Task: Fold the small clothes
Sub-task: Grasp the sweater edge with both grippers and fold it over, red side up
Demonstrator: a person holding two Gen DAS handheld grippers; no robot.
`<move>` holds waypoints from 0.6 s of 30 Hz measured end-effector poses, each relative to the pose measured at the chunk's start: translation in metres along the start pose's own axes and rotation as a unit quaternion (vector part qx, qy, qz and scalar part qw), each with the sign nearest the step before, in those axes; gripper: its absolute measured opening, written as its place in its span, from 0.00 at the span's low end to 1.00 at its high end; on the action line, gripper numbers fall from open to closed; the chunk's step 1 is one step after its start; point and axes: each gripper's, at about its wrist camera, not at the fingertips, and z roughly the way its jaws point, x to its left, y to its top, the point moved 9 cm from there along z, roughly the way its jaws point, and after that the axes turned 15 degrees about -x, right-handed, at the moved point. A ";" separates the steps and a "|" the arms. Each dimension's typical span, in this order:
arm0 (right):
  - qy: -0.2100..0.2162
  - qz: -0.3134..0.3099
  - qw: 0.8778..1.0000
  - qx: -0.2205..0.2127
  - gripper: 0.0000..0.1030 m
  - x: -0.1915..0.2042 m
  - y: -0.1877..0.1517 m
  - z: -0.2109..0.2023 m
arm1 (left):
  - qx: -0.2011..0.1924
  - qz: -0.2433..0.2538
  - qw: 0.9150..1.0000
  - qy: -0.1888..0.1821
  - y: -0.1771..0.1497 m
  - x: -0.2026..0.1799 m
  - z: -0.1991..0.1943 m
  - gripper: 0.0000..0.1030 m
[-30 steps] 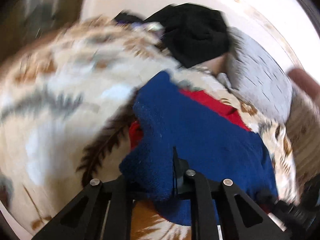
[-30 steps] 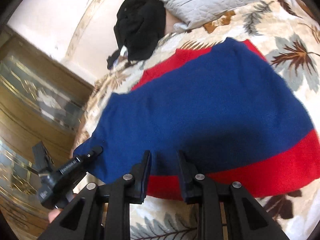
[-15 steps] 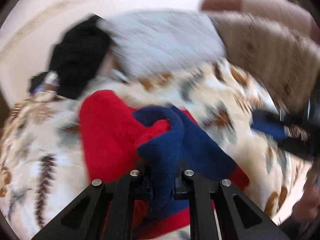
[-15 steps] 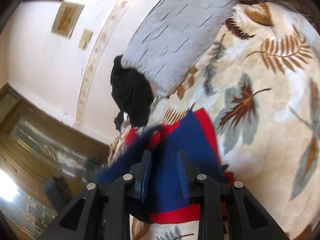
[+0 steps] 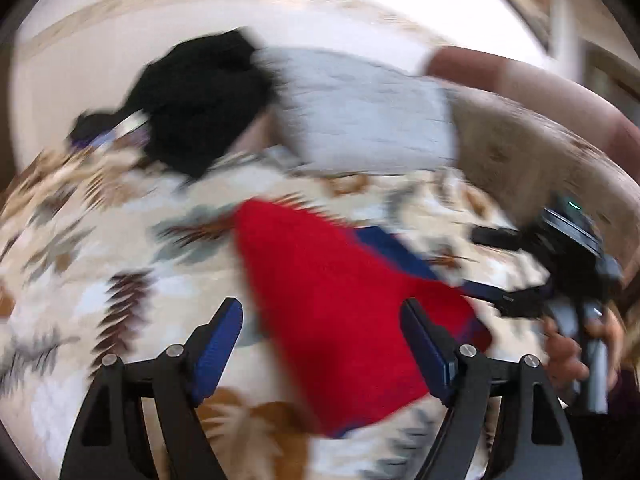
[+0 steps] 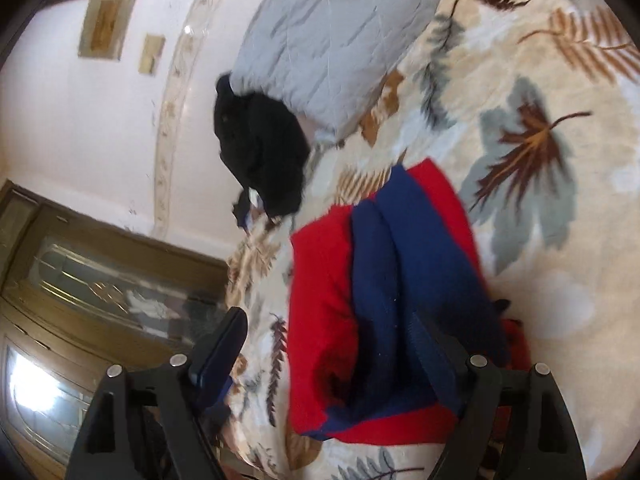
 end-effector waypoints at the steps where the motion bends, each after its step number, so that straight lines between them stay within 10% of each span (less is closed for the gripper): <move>1: -0.009 0.004 1.000 0.011 0.83 -0.004 -0.005 0.009 | 0.007 -0.010 1.000 0.010 -0.003 0.011 0.003 0.79; 10: -0.005 -0.012 0.998 0.056 0.83 0.012 -0.049 0.059 | 0.075 -0.007 0.996 0.041 -0.042 0.019 0.038 0.79; 11: -0.006 -0.023 0.999 0.047 0.79 0.014 -0.050 0.062 | 0.080 -0.005 0.996 0.039 -0.046 0.017 0.040 0.79; 14: -0.021 -0.035 0.998 0.047 0.23 0.007 -0.054 0.066 | 0.080 -0.012 0.996 0.037 -0.049 0.021 0.040 0.79; 18: -0.021 -0.096 0.995 0.008 0.18 0.026 -0.044 0.047 | 0.074 -0.033 0.996 0.034 -0.046 0.025 0.037 0.79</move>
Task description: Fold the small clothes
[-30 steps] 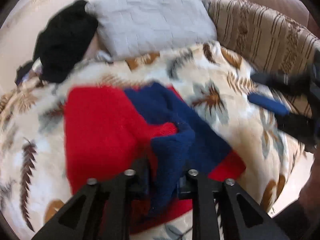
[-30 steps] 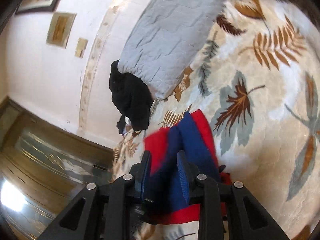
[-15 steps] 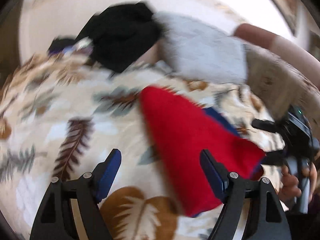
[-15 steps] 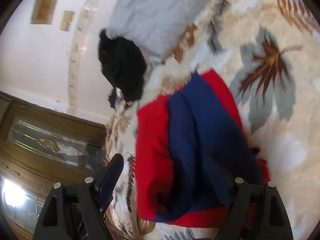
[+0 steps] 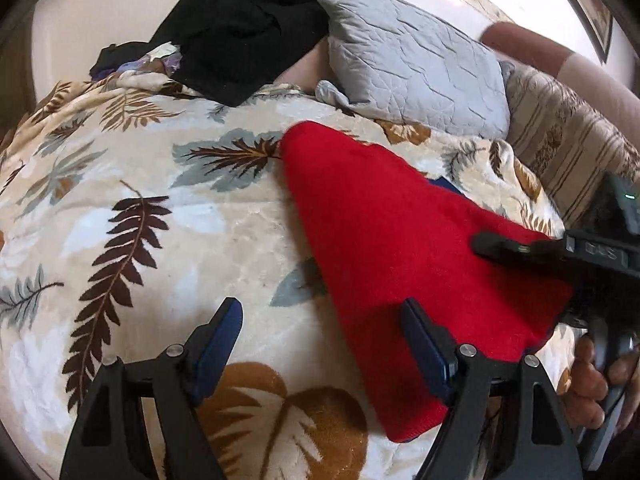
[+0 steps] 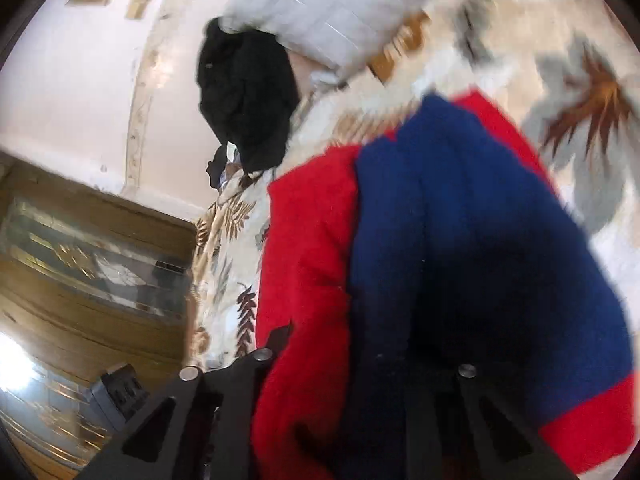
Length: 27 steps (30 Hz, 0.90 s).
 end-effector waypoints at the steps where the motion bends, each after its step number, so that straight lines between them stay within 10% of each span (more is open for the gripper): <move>1: 0.005 -0.014 1.000 -0.017 0.18 0.008 0.005 -0.008 | -0.002 0.000 1.000 -0.001 0.002 -0.002 0.000 0.79; 6: 0.005 -0.091 0.988 -0.123 0.18 0.028 0.041 -0.079 | -0.038 0.032 0.998 -0.030 0.010 -0.037 -0.011 0.79; 14: -0.077 0.082 0.993 0.035 0.25 -0.085 0.012 -0.064 | 0.004 0.093 0.996 -0.012 -0.014 -0.053 0.009 0.80; 19: -0.081 0.024 0.995 -0.062 0.37 -0.059 0.064 -0.087 | 0.000 0.110 0.994 0.004 -0.015 -0.046 0.010 0.81; 21: -0.100 -0.036 0.992 -0.062 0.59 -0.045 0.073 -0.075 | -0.002 0.117 0.993 0.006 -0.015 -0.045 0.009 0.82; 27: -0.138 -0.108 0.979 -0.106 0.59 -0.031 0.105 -0.064 | -0.006 0.129 0.992 0.011 -0.014 -0.047 0.008 0.82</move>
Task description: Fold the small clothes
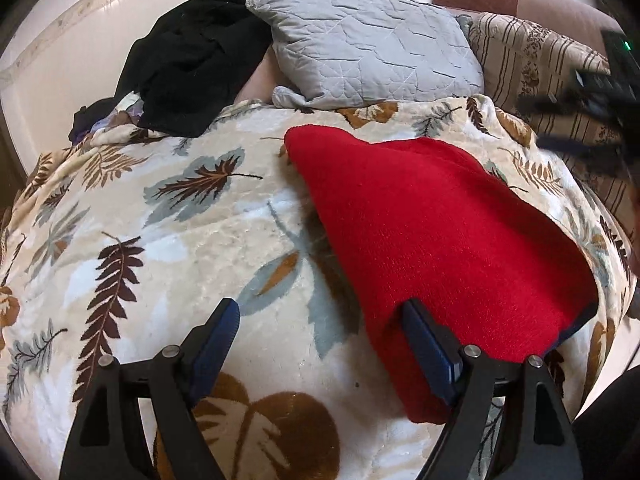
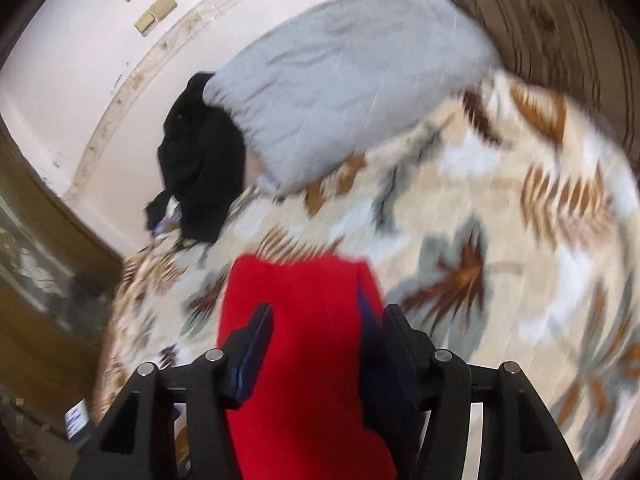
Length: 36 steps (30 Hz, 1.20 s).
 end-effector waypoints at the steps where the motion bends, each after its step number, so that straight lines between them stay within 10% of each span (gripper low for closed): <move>1: 0.008 -0.001 1.000 0.008 0.59 0.004 0.001 0.007 | 0.000 0.001 1.000 -0.001 0.000 0.000 0.000 0.82; 13: -0.015 0.001 0.993 0.116 0.50 -0.007 -0.056 0.101 | -0.005 0.008 1.000 0.003 0.001 0.000 0.000 0.83; 22: 0.025 -0.047 0.996 0.066 0.50 0.025 -0.039 0.024 | -0.007 0.013 1.000 0.011 0.001 0.000 -0.001 0.83; 36: 0.013 -0.011 0.991 0.131 0.49 -0.004 -0.098 -0.013 | -0.011 -0.001 1.000 0.015 0.009 0.005 -0.008 0.85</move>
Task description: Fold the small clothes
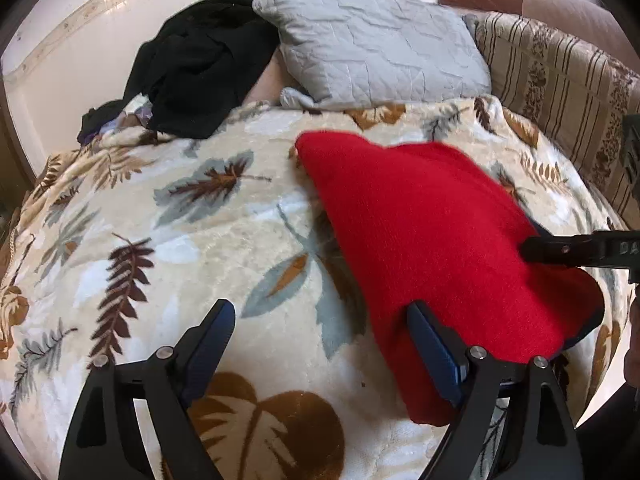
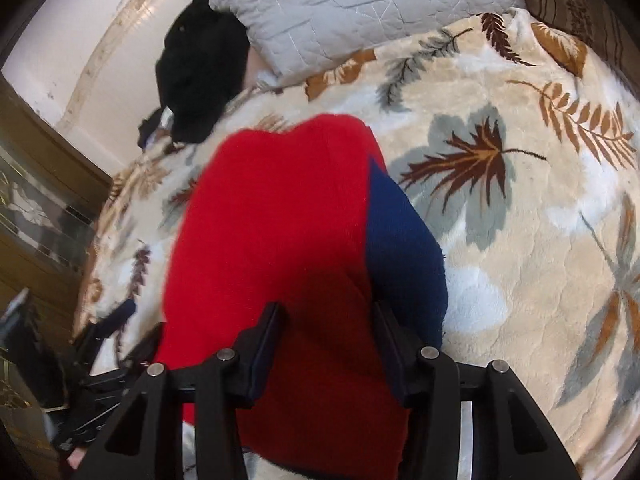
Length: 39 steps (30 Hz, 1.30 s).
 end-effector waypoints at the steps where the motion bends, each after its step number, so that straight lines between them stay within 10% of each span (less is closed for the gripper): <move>1: 0.007 0.005 1.000 -0.010 0.49 0.002 0.003 -0.006 | -0.011 -0.005 1.000 -0.003 0.005 0.000 -0.004 0.85; 6: 0.046 0.011 0.998 -0.034 0.49 0.015 0.004 -0.030 | -0.041 -0.022 0.999 -0.021 0.020 -0.008 -0.012 0.86; 10: 0.046 0.078 0.995 0.049 0.48 0.000 -0.029 -0.003 | 0.013 0.023 1.000 -0.007 -0.004 -0.022 0.013 0.87; 15: 0.091 0.140 0.985 0.039 0.43 -0.005 -0.011 -0.013 | 0.022 -0.036 0.999 -0.017 0.000 -0.010 0.013 0.89; 25: 0.066 0.076 0.995 -0.018 0.43 0.026 0.065 0.025 | 0.013 -0.035 0.999 0.033 0.019 0.010 0.029 0.89; 30: 0.039 0.072 0.996 0.026 0.42 0.012 0.046 0.080 | 0.006 0.032 0.998 0.053 0.013 0.002 0.036 0.89; 39: 0.053 0.051 0.997 -0.004 0.43 0.017 0.045 0.032 | 0.001 0.053 0.996 0.065 0.016 0.002 0.030 0.89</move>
